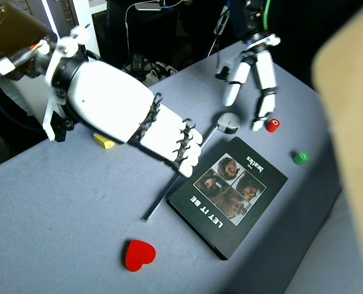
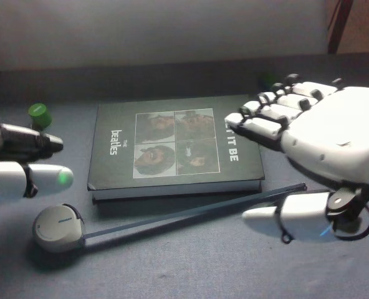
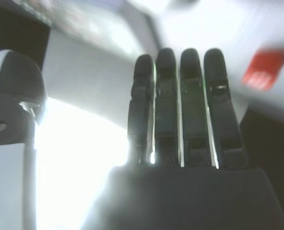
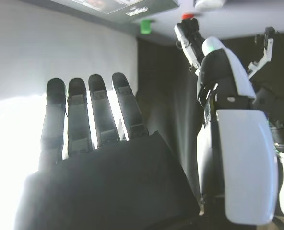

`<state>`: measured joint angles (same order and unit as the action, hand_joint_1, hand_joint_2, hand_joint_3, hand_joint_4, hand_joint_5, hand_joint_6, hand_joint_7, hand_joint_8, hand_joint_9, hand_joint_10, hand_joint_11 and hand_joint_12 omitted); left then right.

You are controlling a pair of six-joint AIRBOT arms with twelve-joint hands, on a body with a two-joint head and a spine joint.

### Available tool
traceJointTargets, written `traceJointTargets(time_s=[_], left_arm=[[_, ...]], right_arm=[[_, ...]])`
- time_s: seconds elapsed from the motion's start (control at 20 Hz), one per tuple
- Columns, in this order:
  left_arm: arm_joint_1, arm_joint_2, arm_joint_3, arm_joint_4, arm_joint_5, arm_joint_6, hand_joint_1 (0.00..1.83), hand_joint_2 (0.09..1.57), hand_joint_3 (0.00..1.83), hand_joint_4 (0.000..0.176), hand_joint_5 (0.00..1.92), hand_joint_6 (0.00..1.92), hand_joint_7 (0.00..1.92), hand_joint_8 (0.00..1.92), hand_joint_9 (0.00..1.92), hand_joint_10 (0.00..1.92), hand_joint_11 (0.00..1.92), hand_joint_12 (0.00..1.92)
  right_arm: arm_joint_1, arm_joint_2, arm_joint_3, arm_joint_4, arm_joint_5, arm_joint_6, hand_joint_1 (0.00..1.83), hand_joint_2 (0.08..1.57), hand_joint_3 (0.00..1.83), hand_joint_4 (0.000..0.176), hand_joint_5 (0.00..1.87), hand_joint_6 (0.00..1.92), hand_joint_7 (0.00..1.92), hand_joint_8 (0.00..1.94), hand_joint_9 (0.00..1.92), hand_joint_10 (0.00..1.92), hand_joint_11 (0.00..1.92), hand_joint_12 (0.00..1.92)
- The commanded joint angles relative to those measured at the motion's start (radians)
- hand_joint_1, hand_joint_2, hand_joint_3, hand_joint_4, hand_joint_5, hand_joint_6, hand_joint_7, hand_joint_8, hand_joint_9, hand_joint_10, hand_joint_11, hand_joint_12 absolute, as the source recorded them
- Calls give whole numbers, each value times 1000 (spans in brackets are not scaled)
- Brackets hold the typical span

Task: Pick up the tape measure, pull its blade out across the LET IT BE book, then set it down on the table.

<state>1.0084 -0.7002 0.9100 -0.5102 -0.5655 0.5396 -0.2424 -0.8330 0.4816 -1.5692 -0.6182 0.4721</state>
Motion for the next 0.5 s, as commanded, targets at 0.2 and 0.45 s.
traceJointTargets(time_s=[0.2, 0.45], left_arm=[[-195, 23, 18, 4, 29, 139, 541, 979, 0, 0, 501, 0, 525, 6, 492, 6, 221, 766], [-473, 25, -18, -189, 170, 494, 628, 1053, 1, 0, 797, 35, 909, 76, 887, 114, 516, 844]], right_arm=[[-29, 76, 72, -64, 294, 69, 202, 1069, 0, 27, 70, 3, 81, 7, 82, 6, 0, 448], [-27, 105, 136, -72, 546, 70, 502, 1006, 0, 0, 678, 30, 784, 39, 800, 130, 438, 1032]])
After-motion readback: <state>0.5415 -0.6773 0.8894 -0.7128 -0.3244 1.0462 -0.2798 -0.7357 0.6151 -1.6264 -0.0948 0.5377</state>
